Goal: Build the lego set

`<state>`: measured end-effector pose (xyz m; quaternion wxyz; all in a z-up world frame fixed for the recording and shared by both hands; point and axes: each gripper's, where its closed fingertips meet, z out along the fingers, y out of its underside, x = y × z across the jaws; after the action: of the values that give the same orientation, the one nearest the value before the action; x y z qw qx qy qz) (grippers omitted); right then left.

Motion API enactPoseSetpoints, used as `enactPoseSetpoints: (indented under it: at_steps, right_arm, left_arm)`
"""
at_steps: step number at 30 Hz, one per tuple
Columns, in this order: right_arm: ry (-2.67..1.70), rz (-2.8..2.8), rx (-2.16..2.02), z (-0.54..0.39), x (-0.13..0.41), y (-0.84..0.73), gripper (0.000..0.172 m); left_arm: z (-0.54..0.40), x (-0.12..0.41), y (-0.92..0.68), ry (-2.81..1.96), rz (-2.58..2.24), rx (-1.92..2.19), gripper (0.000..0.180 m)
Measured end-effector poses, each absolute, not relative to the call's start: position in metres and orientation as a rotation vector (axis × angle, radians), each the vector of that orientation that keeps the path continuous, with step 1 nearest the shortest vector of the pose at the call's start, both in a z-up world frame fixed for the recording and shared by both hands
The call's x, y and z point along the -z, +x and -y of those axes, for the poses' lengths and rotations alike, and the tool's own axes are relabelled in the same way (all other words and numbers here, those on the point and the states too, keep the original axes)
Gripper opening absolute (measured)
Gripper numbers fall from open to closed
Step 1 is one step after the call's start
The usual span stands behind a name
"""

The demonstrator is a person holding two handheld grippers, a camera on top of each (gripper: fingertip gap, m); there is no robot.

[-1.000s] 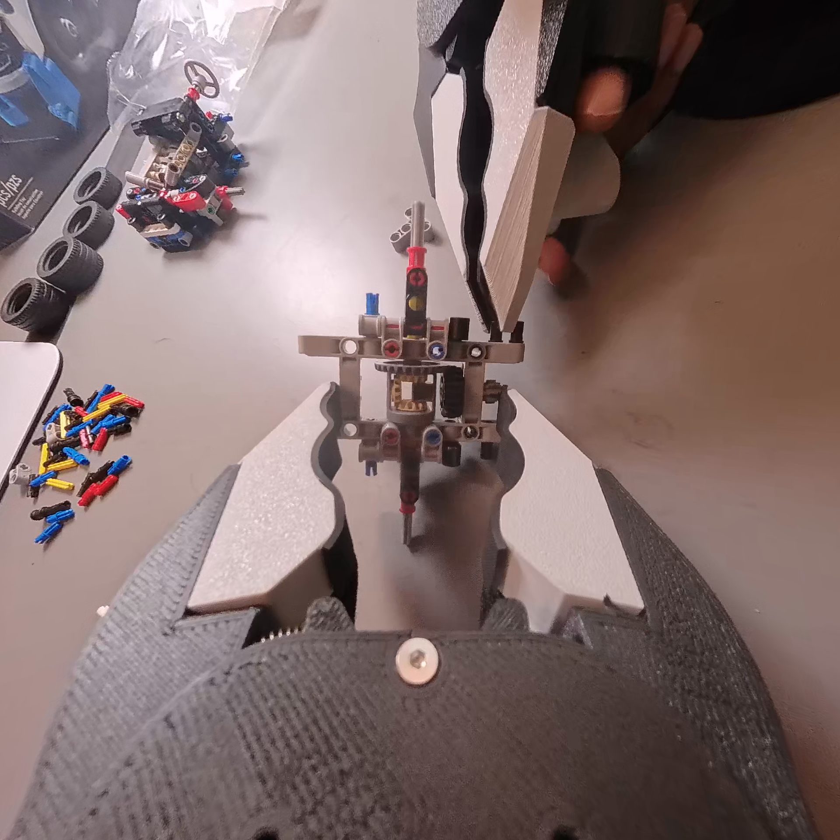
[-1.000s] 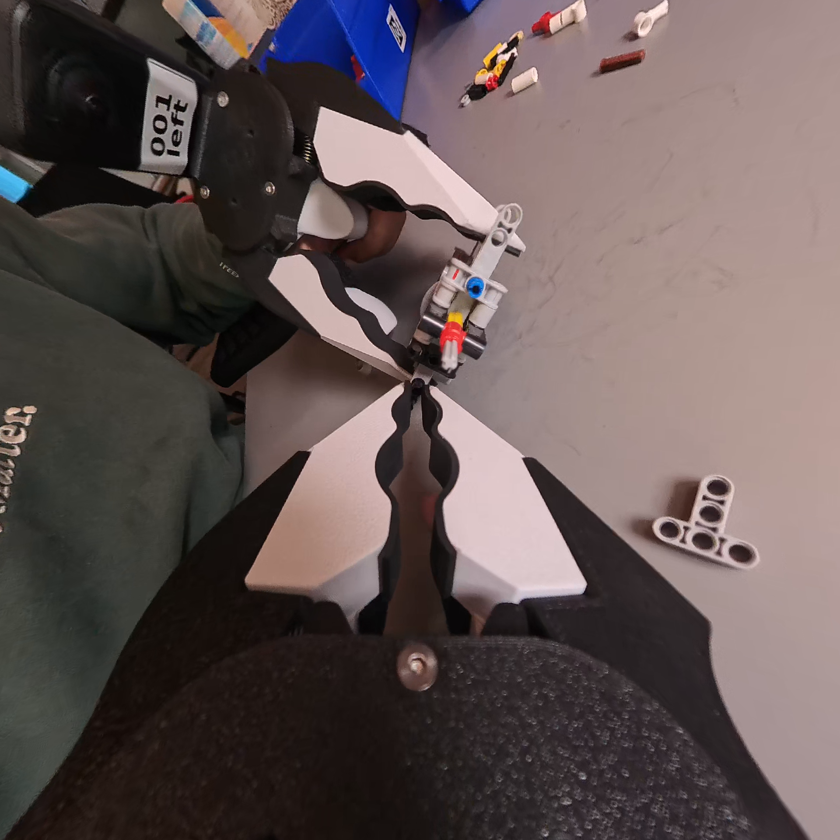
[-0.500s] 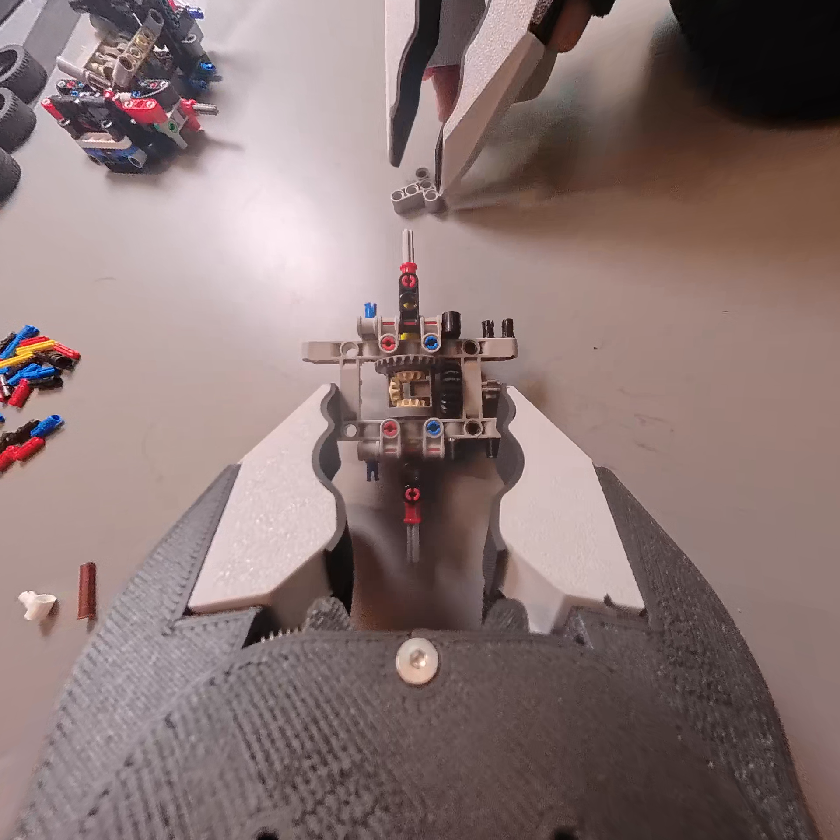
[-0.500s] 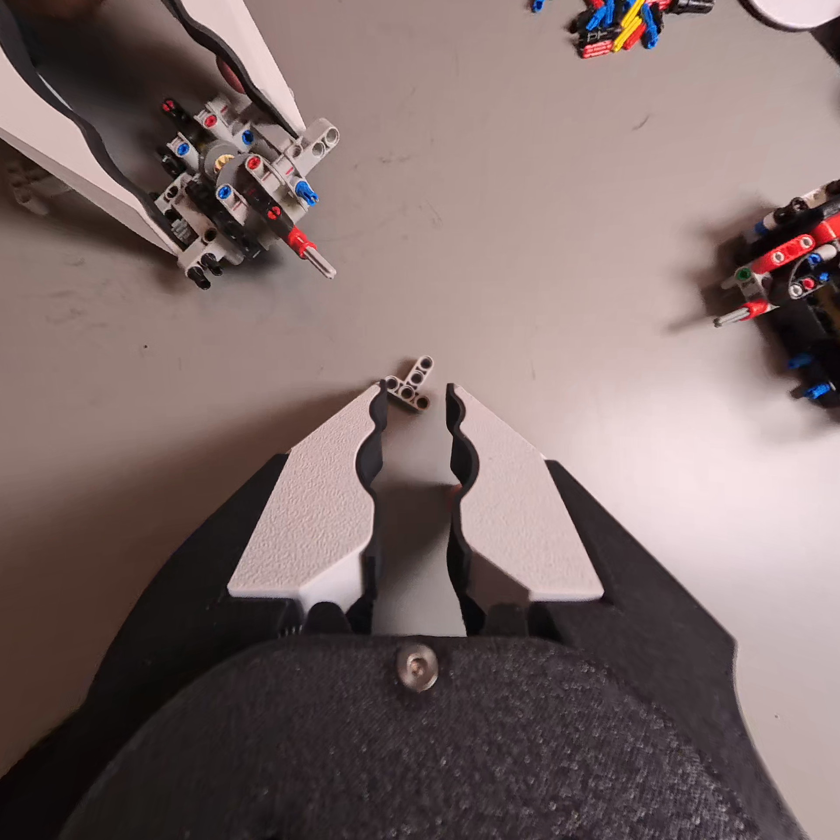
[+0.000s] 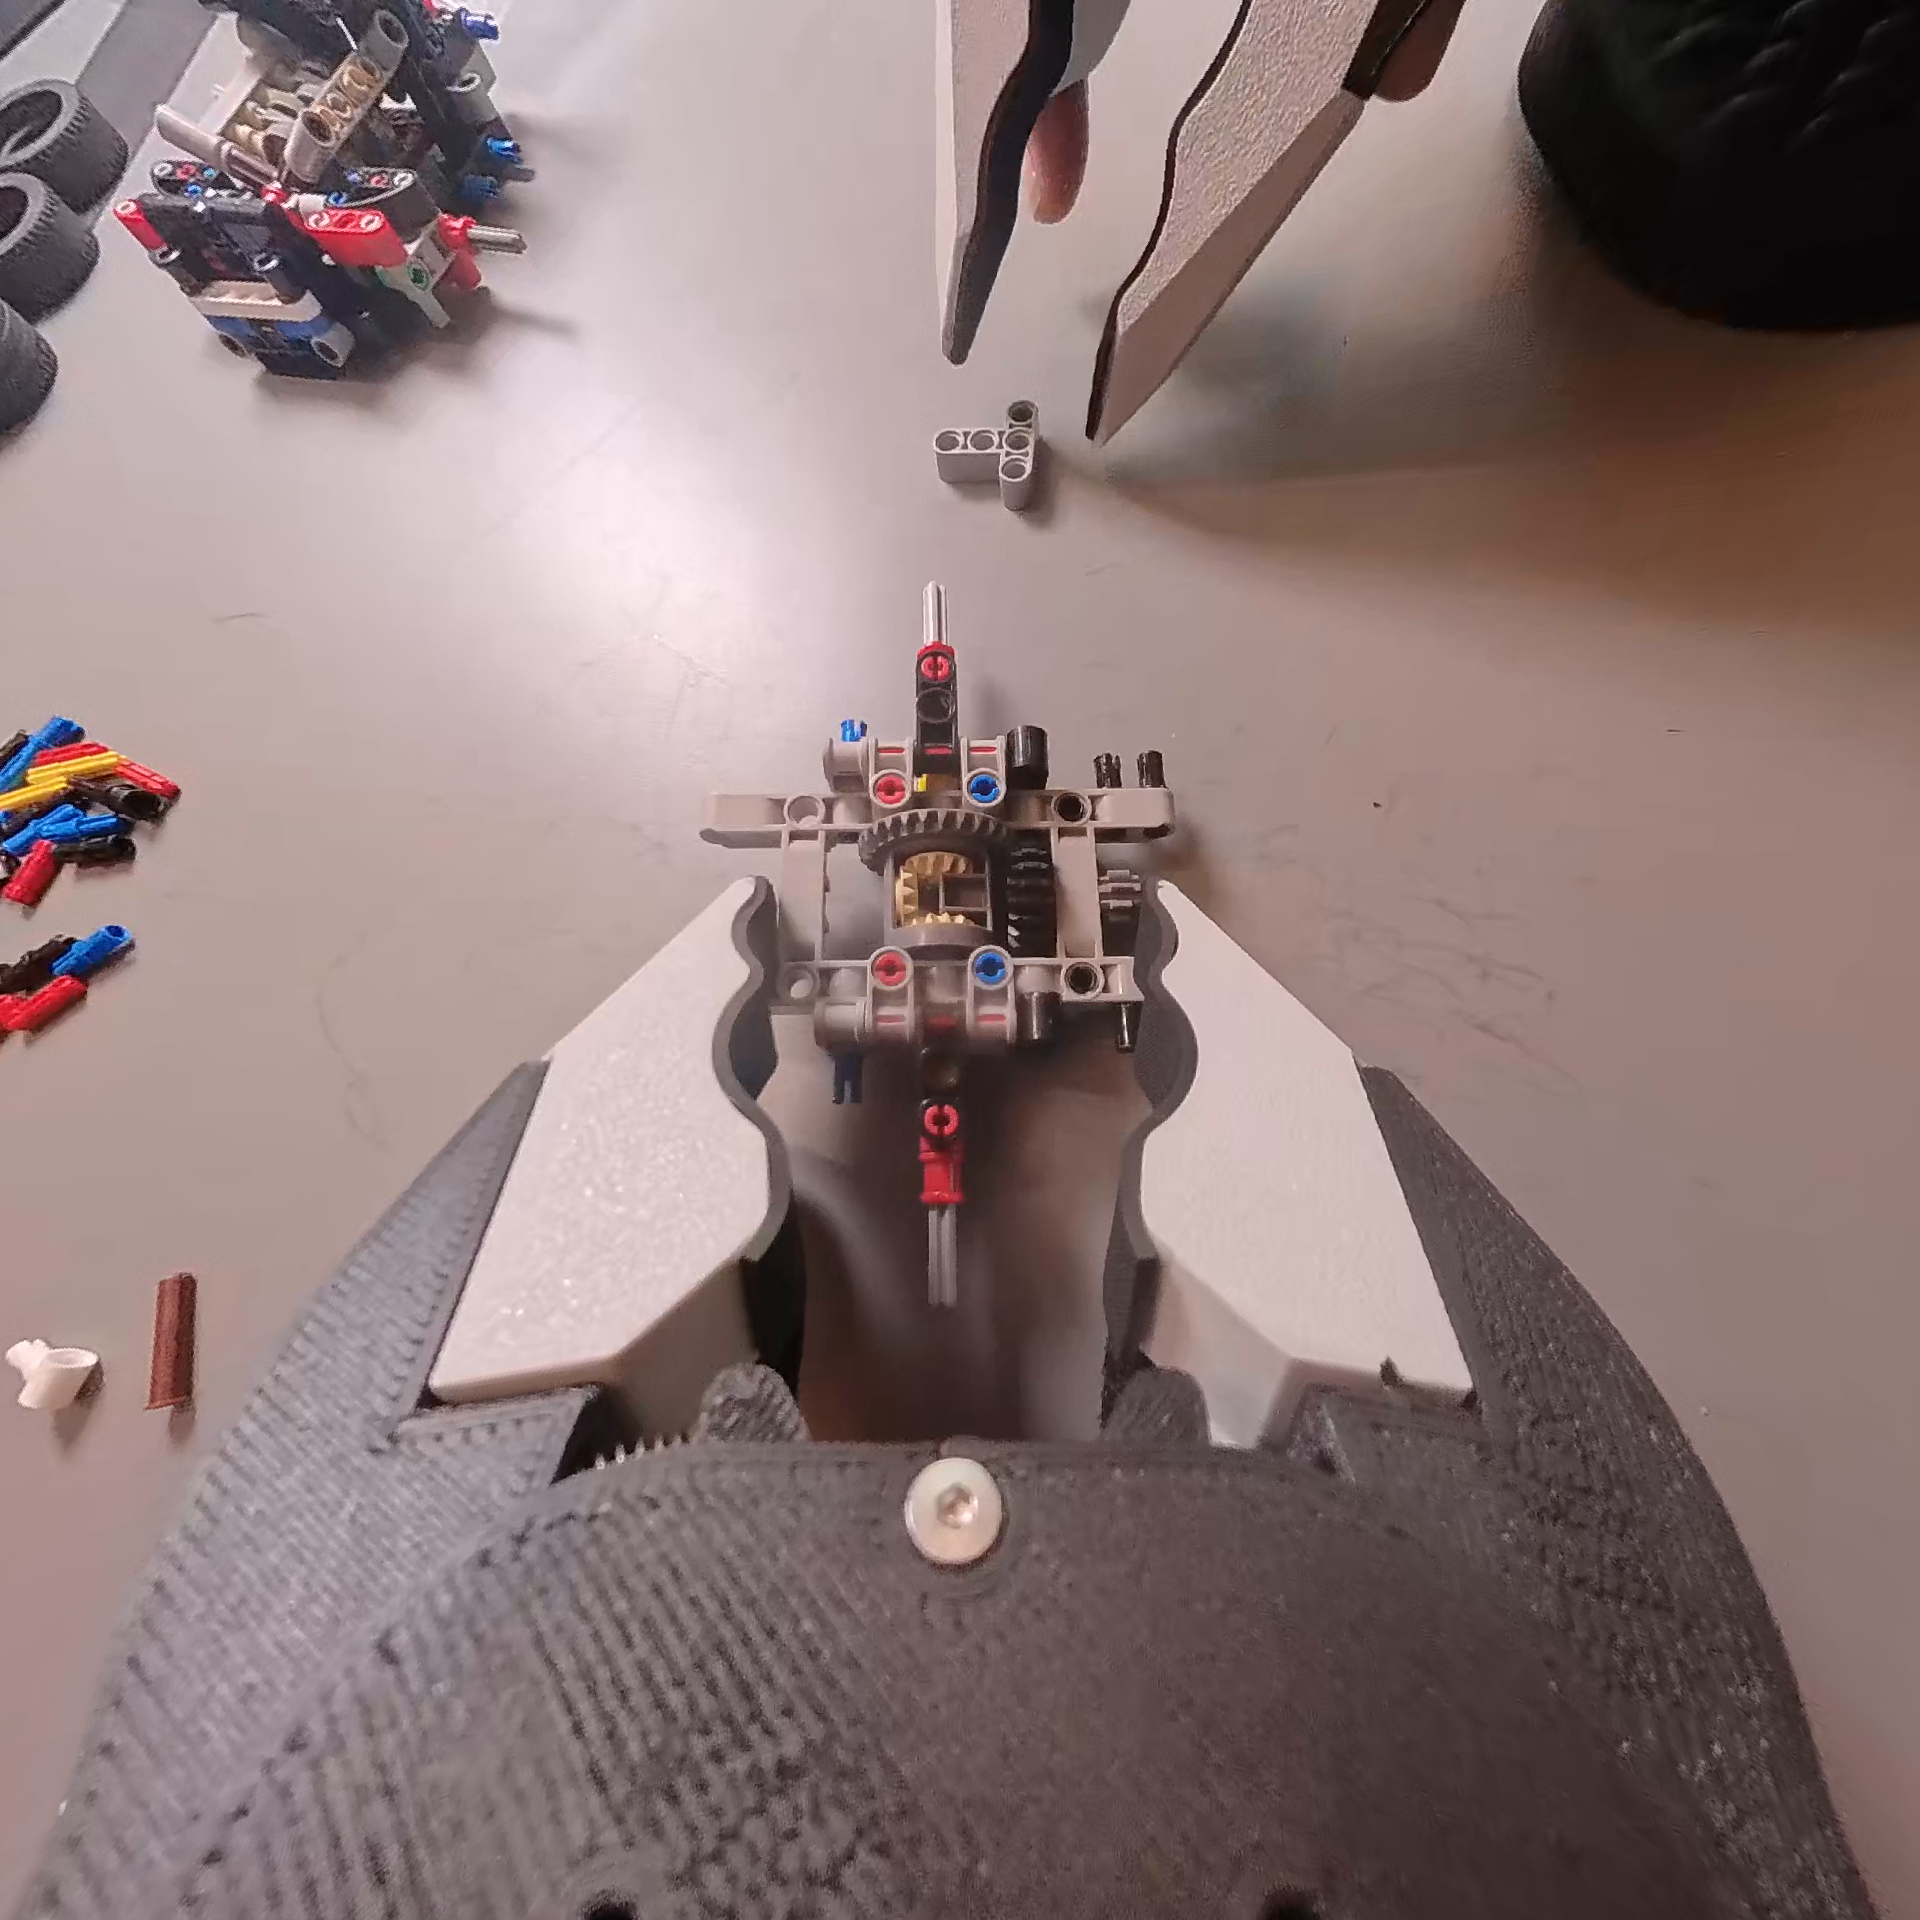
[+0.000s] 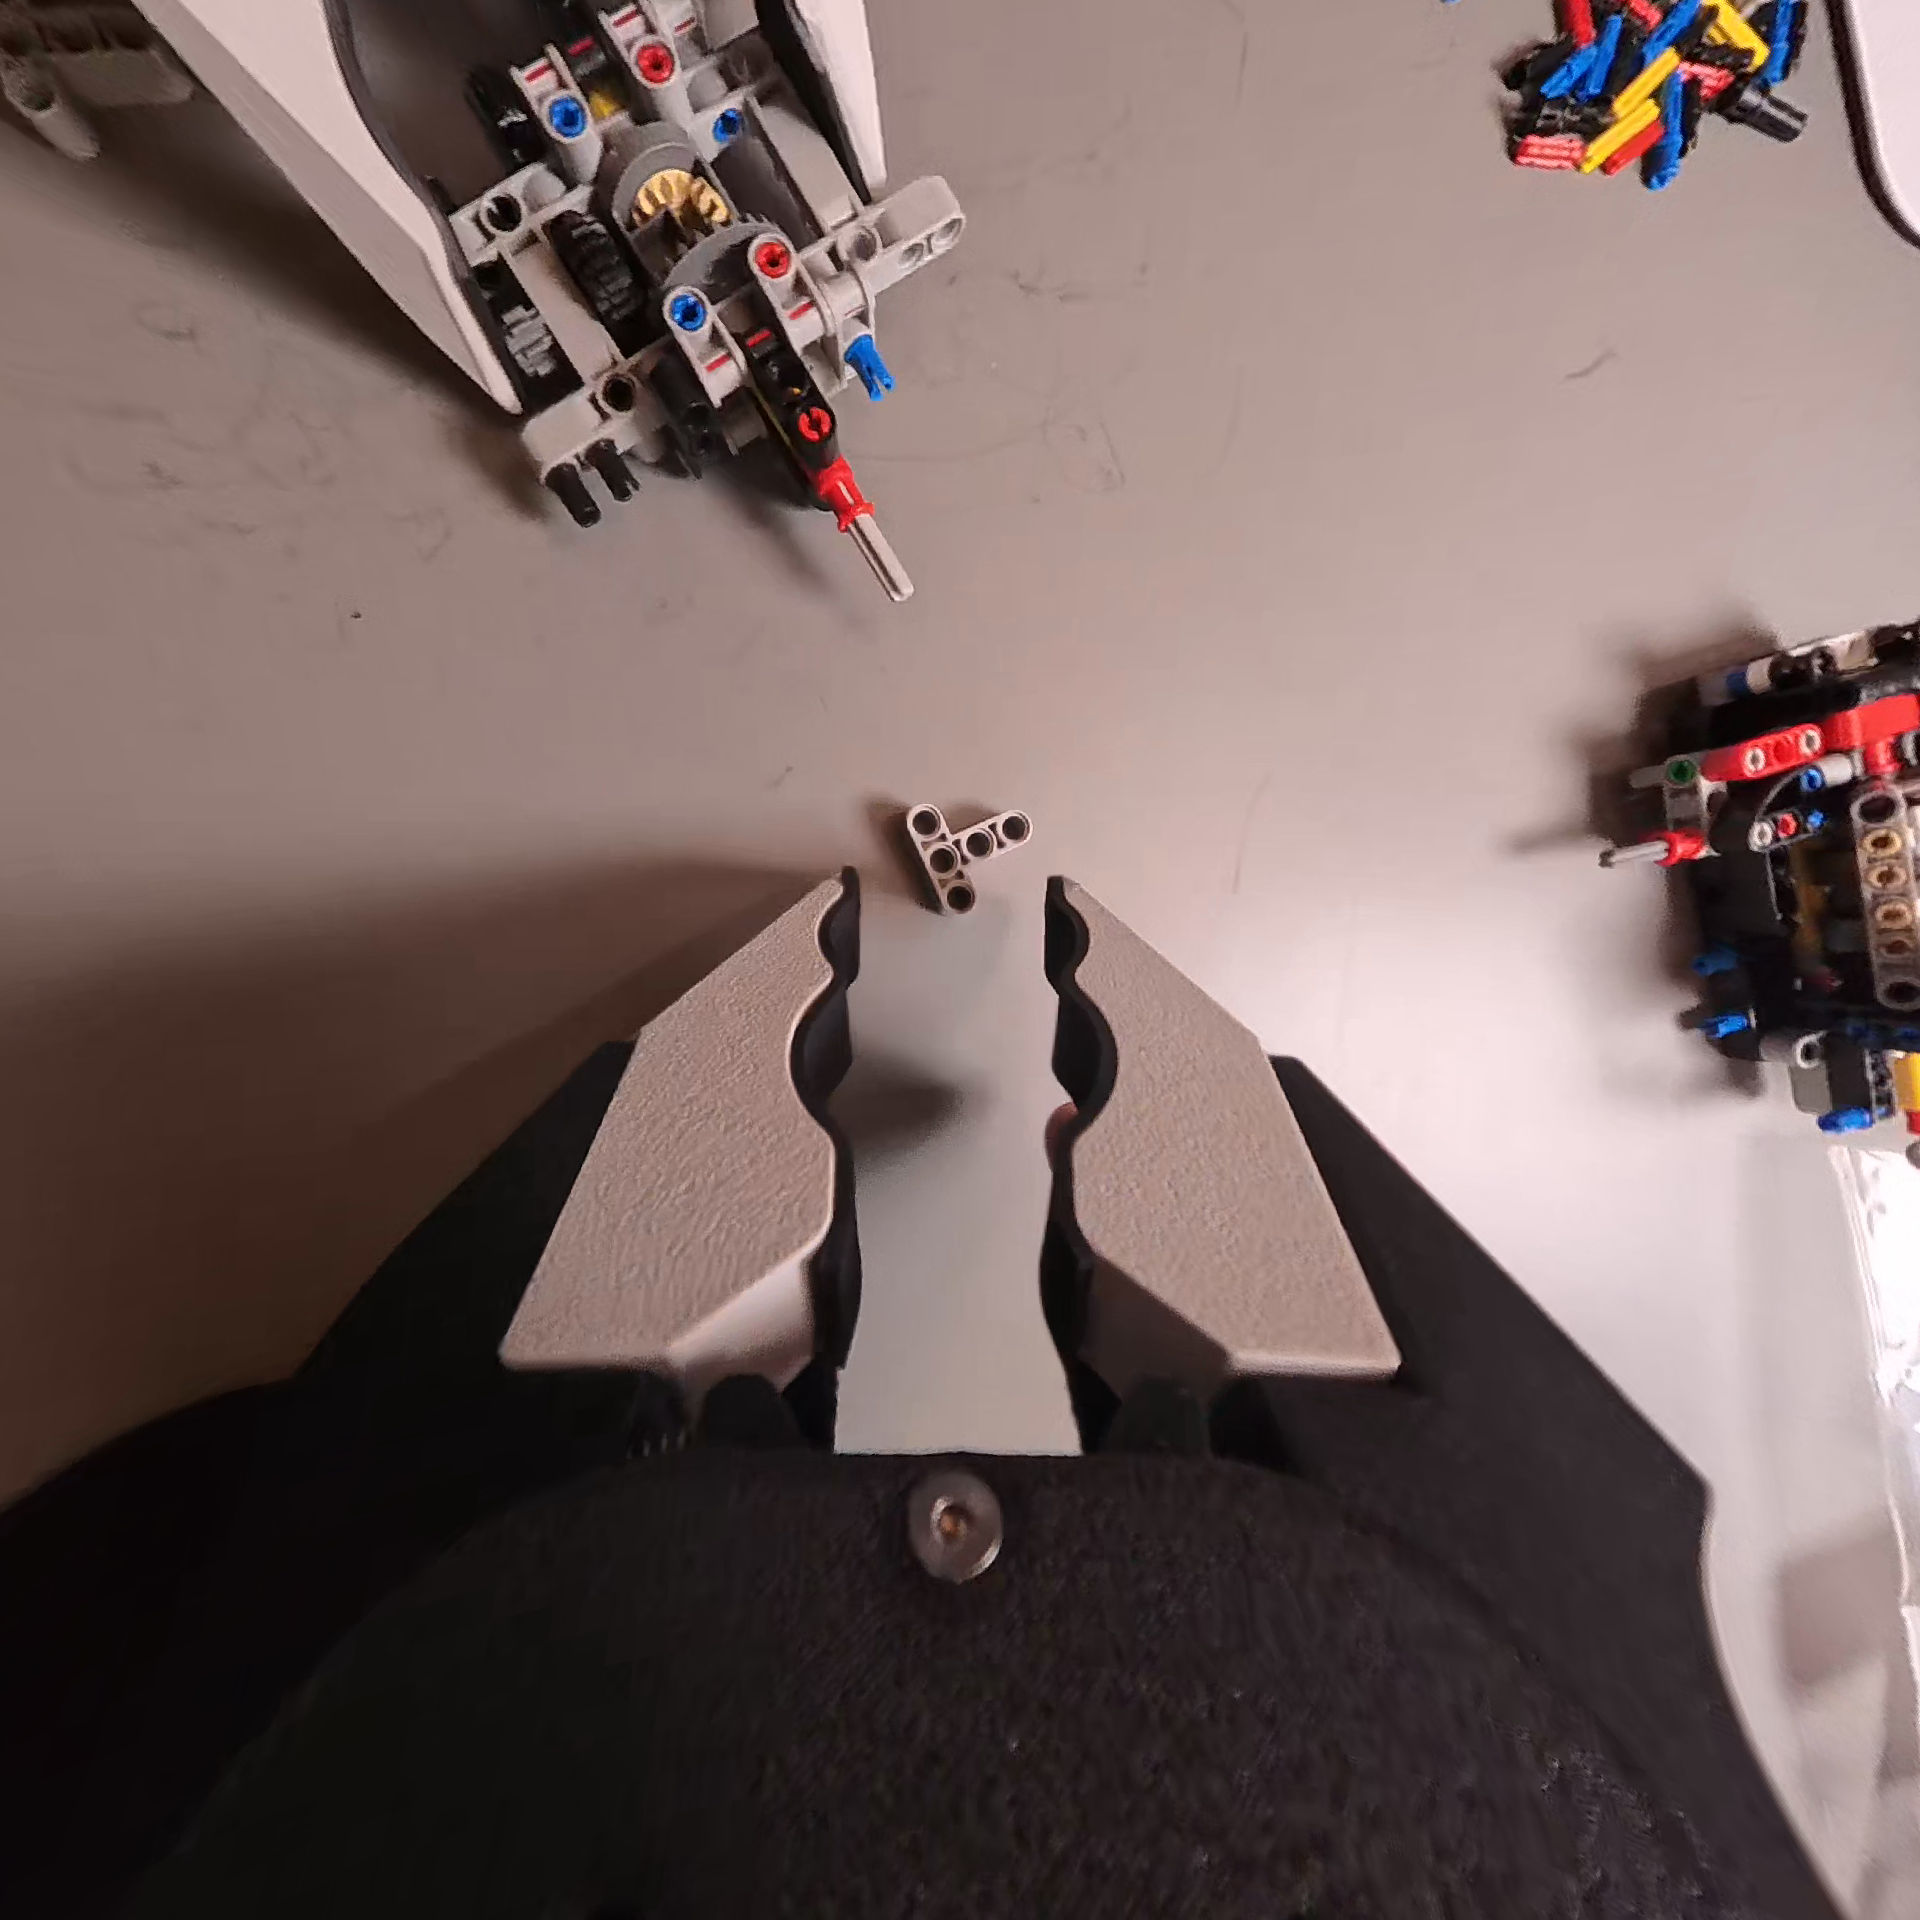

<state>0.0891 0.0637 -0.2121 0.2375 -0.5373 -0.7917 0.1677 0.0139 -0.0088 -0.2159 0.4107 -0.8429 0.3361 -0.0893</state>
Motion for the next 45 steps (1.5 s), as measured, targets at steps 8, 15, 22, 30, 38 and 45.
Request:
enactPoseSetpoints:
  at_steps: [8,15,22,30,38,45]
  right_arm:
    - [-1.314,2.446,-0.47,-0.063,0.221,0.082,0.04]
    - [-1.317,2.336,-0.883,-0.043,0.21,0.074,0.022]
    - [-1.14,1.848,-1.617,0.008,0.134,0.067,0.022]
    - [-1.036,1.67,-1.816,0.016,0.113,0.07,0.022]
    - [-1.031,1.623,-1.933,0.021,0.111,0.067,0.022]
    - [-1.029,1.565,-2.028,0.02,0.102,0.065,0.023]
  left_arm:
    - [0.009,0.216,0.014,-2.122,-0.838,0.253,0.069]
    - [0.01,0.216,0.014,-2.115,-0.831,0.281,0.069]
    - [0.008,0.2,0.022,-1.989,-0.831,0.35,0.068]
    - [0.009,0.148,0.033,-1.791,-0.686,0.555,0.067]
    - [0.009,0.136,0.04,-1.757,-0.638,0.653,0.067]
    - [0.01,0.132,0.042,-1.776,-0.543,0.799,0.067]
